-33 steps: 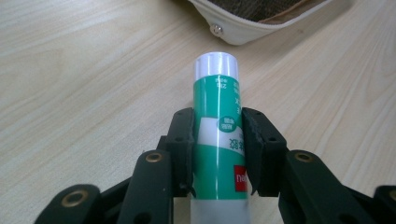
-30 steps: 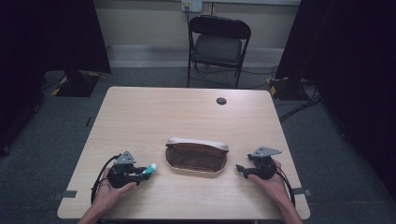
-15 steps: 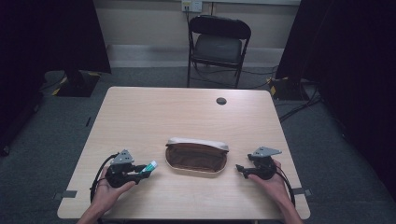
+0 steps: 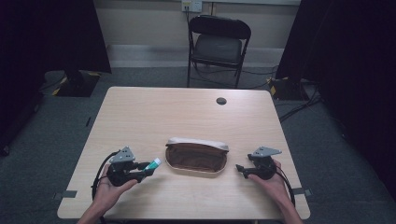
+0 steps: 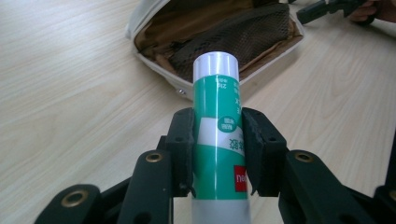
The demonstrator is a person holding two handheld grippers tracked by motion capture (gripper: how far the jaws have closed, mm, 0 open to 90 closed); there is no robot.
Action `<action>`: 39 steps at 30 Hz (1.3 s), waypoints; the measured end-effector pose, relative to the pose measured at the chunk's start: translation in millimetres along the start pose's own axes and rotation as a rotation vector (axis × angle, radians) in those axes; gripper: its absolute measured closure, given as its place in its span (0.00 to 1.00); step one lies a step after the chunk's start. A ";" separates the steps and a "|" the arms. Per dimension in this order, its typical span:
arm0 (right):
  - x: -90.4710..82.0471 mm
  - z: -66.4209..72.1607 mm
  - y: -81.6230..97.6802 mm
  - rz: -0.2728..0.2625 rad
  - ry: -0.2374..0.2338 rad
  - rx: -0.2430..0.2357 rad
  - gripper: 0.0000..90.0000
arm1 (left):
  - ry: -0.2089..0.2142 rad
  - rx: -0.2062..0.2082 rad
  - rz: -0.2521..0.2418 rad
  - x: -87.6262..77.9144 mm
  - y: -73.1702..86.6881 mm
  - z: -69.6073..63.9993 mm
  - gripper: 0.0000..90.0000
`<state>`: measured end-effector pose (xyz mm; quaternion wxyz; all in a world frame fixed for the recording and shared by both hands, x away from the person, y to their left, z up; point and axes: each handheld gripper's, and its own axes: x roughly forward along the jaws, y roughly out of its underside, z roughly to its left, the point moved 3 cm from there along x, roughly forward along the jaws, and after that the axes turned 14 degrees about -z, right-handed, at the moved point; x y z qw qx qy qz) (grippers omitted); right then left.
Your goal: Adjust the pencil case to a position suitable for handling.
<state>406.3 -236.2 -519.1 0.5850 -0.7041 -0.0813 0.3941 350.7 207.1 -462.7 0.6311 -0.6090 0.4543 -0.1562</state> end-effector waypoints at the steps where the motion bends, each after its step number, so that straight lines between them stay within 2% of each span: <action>1: 0.1 0.1 -0.1 0.002 0.001 0.001 0.30 | 0.004 0.004 -0.001 1.3 -0.9 -1.3 0.73; 4: 0.2 0.2 -0.1 0.002 -0.001 0.002 0.30 | 0.020 0.001 0.004 5.9 -2.9 -3.7 0.73; 9: 0.4 0.2 -0.2 0.002 -0.001 0.001 0.30 | 0.033 0.025 0.018 12.4 -10.2 -9.0 0.73; 18: 0.4 0.2 -0.2 0.002 -0.001 0.001 0.30 | 0.067 0.046 -0.014 29.0 -28.1 -16.8 0.73; 21: 0.4 0.3 -0.1 0.002 0.000 0.002 0.30 | 0.078 0.036 -0.025 33.9 -29.7 -20.1 0.73; 25: 0.4 0.4 -0.2 0.002 0.001 0.002 0.30 | 0.067 0.061 0.006 42.5 -31.3 -19.0 0.73; 26: 0.4 0.4 -0.2 0.002 0.000 0.002 0.30 | 0.076 0.048 -0.007 45.0 -31.3 -19.9 0.73; 27: 0.4 0.4 -0.2 0.002 0.000 0.002 0.30 | 0.078 0.052 -0.006 46.9 -31.7 -19.7 0.73; 31: 0.4 0.4 -0.2 0.002 0.000 0.002 0.30 | 0.067 0.077 0.025 56.5 -33.2 -19.0 0.73; 34: 0.5 0.4 -0.1 0.002 0.001 0.003 0.30 | 0.072 0.078 0.029 65.4 -32.9 -18.1 0.73; 37: 0.4 0.4 -0.2 0.002 0.001 0.002 0.30 | 0.072 0.093 0.067 72.9 -32.8 -17.5 0.73; 39: 0.4 0.3 -0.2 0.002 0.000 0.002 0.30 | 0.072 0.096 0.067 77.5 -35.4 -17.0 0.73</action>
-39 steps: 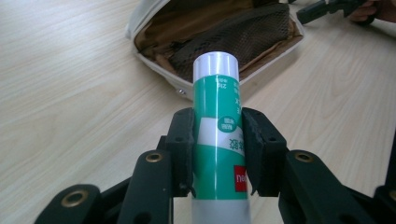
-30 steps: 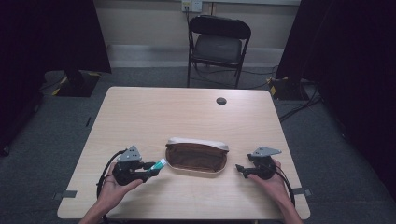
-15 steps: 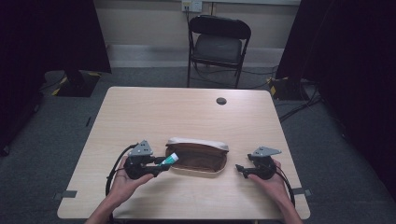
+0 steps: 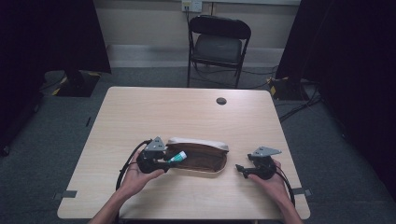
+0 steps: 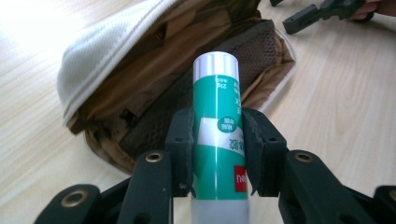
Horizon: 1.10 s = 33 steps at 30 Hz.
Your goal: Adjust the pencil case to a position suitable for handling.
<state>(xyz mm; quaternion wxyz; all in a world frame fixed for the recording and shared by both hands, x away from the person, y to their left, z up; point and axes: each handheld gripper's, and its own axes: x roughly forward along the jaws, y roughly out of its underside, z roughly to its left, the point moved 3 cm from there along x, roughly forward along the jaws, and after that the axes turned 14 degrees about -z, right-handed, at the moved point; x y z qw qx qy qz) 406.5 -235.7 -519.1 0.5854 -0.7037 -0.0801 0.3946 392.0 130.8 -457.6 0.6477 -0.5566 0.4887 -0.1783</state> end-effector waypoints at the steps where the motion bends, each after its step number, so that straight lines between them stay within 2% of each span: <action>1: 0.0 0.0 0.0 0.000 0.000 0.001 0.30 | -0.001 0.003 0.001 1.6 -2.1 0.6 0.73; 4: 0.0 0.0 0.0 0.000 0.000 0.000 0.30 | -0.021 0.001 -0.019 8.3 -7.4 1.7 0.73; 9: 0.0 0.0 0.0 0.001 -0.001 0.000 0.30 | -0.012 0.021 0.025 23.3 -9.3 0.5 0.73; 13: 0.1 -0.1 0.0 0.001 -0.001 0.000 0.30 | -0.001 0.027 0.011 29.4 -18.1 -0.5 0.73; 16: 0.3 -0.3 -0.1 -0.002 -0.006 -0.002 0.30 | 0.011 0.049 0.051 36.6 -18.8 0.5 0.73; 20: 0.4 -0.3 -0.1 -0.002 -0.006 -0.002 0.30 | 0.014 0.049 0.053 42.3 -20.5 0.5 0.73; 23: 0.4 -0.4 -0.1 -0.001 -0.007 -0.002 0.30 | -0.005 0.061 0.060 46.1 -23.1 1.3 0.73; 24: 0.4 -0.4 -0.1 -0.001 -0.007 -0.002 0.30 | -0.011 0.055 0.035 48.2 -23.6 1.6 0.73; 26: 0.4 -0.4 -0.1 -0.001 -0.007 -0.002 0.30 | -0.002 0.046 0.049 50.1 -23.1 3.1 0.73; 29: 0.4 -0.4 -0.1 -0.002 -0.007 -0.002 0.30 | -0.018 0.068 0.072 55.3 -20.5 3.4 0.73; 32: 0.4 -0.4 -0.1 -0.001 -0.007 -0.002 0.30 | -0.023 0.066 0.068 58.2 -20.6 4.5 0.73; 33: 0.4 -0.4 -0.1 -0.001 -0.007 -0.002 0.30 | -0.026 0.059 0.049 60.4 -20.0 5.1 0.73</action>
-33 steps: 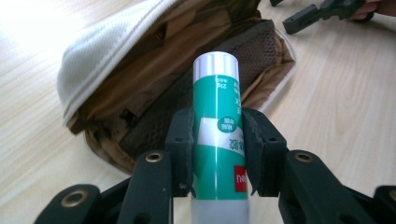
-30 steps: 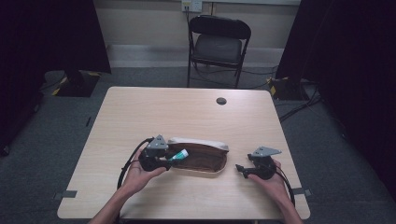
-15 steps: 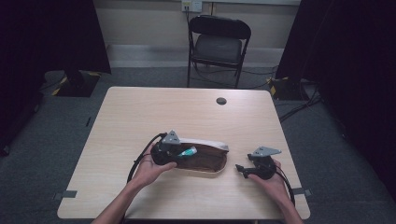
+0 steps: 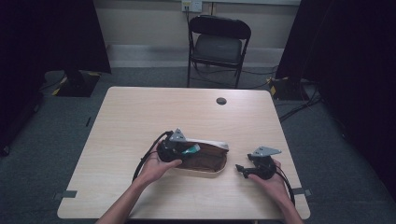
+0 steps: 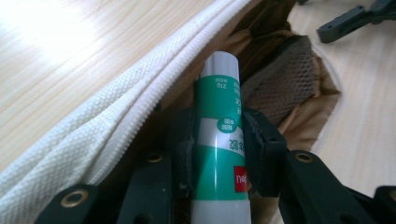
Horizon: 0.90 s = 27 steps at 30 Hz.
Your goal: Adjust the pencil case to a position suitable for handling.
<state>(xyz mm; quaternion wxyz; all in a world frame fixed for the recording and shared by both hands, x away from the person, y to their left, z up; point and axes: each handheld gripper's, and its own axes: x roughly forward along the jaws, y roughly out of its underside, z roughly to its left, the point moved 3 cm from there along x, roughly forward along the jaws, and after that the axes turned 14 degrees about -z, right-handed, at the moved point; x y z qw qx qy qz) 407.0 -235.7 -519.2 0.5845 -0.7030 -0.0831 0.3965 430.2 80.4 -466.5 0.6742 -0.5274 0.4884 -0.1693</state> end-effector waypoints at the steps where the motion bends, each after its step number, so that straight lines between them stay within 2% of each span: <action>1: 0.0 0.0 0.0 0.000 0.000 0.000 0.30 | -0.008 0.013 0.026 -0.6 -0.6 1.9 0.73; 2: 0.0 0.0 0.0 0.000 0.000 0.000 0.30 | -0.006 0.018 0.037 -0.4 -1.4 3.5 0.73; 3: -0.1 0.0 0.0 0.001 0.002 0.000 0.30 | -0.007 0.005 0.023 0.4 -2.4 5.0 0.73; 4: 0.1 0.0 0.0 -0.001 0.000 0.000 0.30 | -0.001 -0.001 0.033 -0.8 -4.1 7.0 0.73; 5: 0.0 0.1 0.0 0.000 0.001 -0.001 0.30 | -0.004 -0.005 0.015 2.5 -3.9 7.0 0.73; 6: 0.1 0.1 0.0 0.000 0.001 -0.001 0.30 | -0.009 0.019 0.042 3.7 -4.7 6.6 0.73; 7: 0.0 0.0 0.0 0.000 0.000 -0.001 0.30 | -0.019 0.031 0.043 5.7 -5.4 6.0 0.73; 10: 0.1 0.0 0.0 0.000 0.000 -0.001 0.30 | -0.017 0.029 0.038 10.3 -6.3 6.7 0.73; 11: 0.1 0.0 0.0 0.000 0.000 -0.001 0.30 | -0.010 0.036 0.066 9.5 -6.8 7.7 0.73; 12: 0.1 0.0 0.0 0.000 0.000 -0.001 0.30 | -0.005 0.031 0.043 11.8 -6.0 7.6 0.73; 16: 0.1 0.0 0.0 0.000 0.000 -0.001 0.30 | 0.012 0.059 0.060 13.5 -6.2 4.0 0.73; 17: 0.1 0.0 0.0 0.000 0.000 -0.001 0.30 | 0.020 0.060 0.044 15.8 -5.8 3.3 0.73; 19: 0.1 0.0 0.0 0.000 0.000 -0.001 0.30 | 0.021 0.068 0.072 16.5 -6.7 2.8 0.71; 21: 0.1 0.0 0.0 0.000 0.000 -0.001 0.30 | 0.036 0.070 0.039 20.0 -7.2 1.0 0.71; 22: 0.1 0.0 0.0 0.000 0.000 -0.001 0.30 | 0.029 0.083 0.063 19.0 -8.7 0.4 0.72; 23: 0.1 0.0 0.0 0.000 0.000 -0.001 0.30 | 0.028 0.083 0.063 19.7 -9.6 -0.2 0.73; 24: 0.1 0.0 0.0 0.000 0.000 -0.001 0.30 | 0.031 0.080 0.044 21.3 -10.0 -1.1 0.73; 25: 0.1 0.0 0.0 0.000 0.000 -0.001 0.30 | 0.040 0.091 0.052 20.1 -12.3 -2.5 0.73; 27: 0.0 0.0 0.0 0.000 0.000 -0.001 0.30 | 0.049 0.098 0.029 20.3 -15.9 -7.0 0.73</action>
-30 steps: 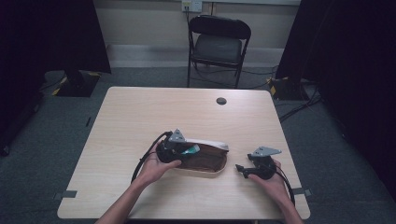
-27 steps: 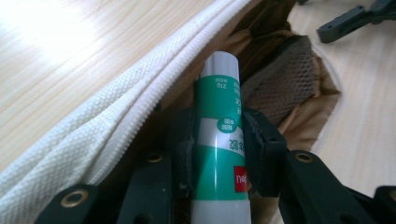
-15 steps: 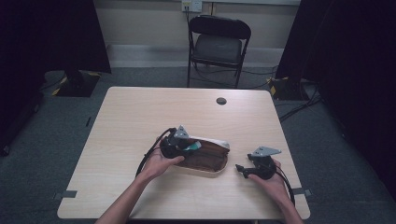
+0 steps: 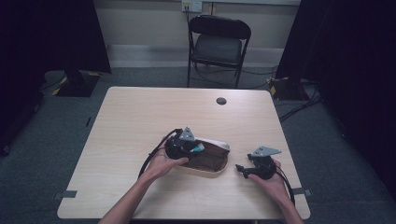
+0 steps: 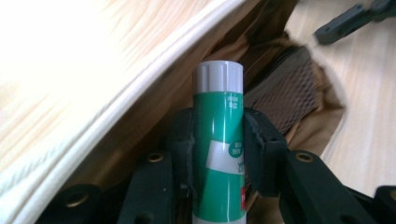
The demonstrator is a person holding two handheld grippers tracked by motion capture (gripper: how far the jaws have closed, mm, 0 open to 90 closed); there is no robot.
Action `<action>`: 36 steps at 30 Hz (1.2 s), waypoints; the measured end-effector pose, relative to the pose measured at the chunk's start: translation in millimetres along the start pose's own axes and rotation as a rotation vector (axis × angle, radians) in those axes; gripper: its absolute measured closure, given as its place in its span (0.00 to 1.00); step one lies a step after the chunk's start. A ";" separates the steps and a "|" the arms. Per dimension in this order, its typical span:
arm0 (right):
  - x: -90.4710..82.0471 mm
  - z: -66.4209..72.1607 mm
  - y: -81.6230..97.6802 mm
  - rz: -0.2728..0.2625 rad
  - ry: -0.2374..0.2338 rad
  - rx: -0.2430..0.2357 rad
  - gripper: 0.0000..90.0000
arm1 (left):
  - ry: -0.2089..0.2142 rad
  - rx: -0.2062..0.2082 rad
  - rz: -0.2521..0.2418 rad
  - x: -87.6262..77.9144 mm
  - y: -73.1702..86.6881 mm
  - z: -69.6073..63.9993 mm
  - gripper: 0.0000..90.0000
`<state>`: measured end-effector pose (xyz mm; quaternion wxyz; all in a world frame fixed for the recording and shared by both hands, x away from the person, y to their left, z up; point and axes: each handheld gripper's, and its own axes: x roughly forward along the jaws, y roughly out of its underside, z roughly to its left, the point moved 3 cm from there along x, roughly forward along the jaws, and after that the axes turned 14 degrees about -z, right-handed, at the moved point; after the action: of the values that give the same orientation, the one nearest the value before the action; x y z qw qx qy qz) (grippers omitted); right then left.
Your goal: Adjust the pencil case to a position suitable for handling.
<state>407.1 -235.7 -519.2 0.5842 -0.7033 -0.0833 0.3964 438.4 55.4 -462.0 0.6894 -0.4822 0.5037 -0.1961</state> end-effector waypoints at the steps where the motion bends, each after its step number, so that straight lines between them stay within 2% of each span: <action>1: 0.0 0.0 0.0 0.000 0.000 0.000 0.30 | 0.005 0.007 0.000 0.3 -1.4 -1.8 0.73; 2: 0.0 0.0 0.0 0.000 0.000 0.000 0.30 | 0.010 0.011 0.000 1.5 -1.6 -3.5 0.73; 3: 0.0 0.0 0.0 0.000 0.000 0.000 0.30 | 0.017 0.020 0.024 1.8 -1.6 -5.0 0.73; 5: 0.0 0.0 0.0 0.000 0.000 0.000 0.30 | 0.013 0.027 0.022 4.5 0.5 -6.4 0.73; 7: 0.0 0.0 0.0 0.000 0.000 0.000 0.30 | 0.000 0.006 0.003 4.7 0.9 -4.9 0.73; 13: 0.0 0.0 0.0 0.000 0.000 0.000 0.30 | 0.008 0.002 0.016 4.0 2.6 -2.8 0.73; 15: 0.0 0.0 0.0 0.000 0.000 0.000 0.30 | 0.001 -0.010 -0.004 4.6 3.8 -4.3 0.73; 21: 0.0 0.1 0.0 0.000 0.000 0.000 0.30 | -0.004 -0.010 0.011 -0.3 4.5 -2.6 0.69; 23: 0.0 0.0 0.0 0.000 0.000 0.000 0.30 | -0.010 -0.015 -0.015 -0.8 6.4 -3.0 0.68; 26: 0.0 0.0 0.0 0.000 0.000 0.000 0.30 | -0.017 -0.015 -0.014 -4.2 9.2 -3.8 0.66; 27: 0.0 0.1 0.0 0.000 0.000 0.000 0.30 | -0.019 -0.024 -0.031 -3.6 10.9 -4.8 0.66; 28: 0.0 0.1 0.0 0.000 0.000 -0.001 0.30 | -0.022 -0.013 -0.014 -5.5 11.7 -4.4 0.66; 29: 0.1 0.0 0.0 -0.001 -0.001 -0.002 0.30 | -0.028 -0.016 -0.028 -5.6 13.0 -4.7 0.66; 30: 0.1 0.0 0.0 -0.001 -0.001 -0.002 0.30 | -0.031 -0.012 -0.011 -7.7 13.4 -4.7 0.67; 34: 0.0 0.1 0.0 0.000 0.000 -0.001 0.30 | -0.033 -0.019 -0.033 -9.0 19.4 -6.4 0.68; 36: 0.0 0.1 0.0 0.000 0.000 -0.001 0.30 | -0.038 -0.020 -0.021 -10.5 21.7 -5.8 0.67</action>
<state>407.0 -235.6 -519.3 0.5840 -0.7034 -0.0835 0.3963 424.2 70.6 -475.5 0.6918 -0.4981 0.4874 -0.1889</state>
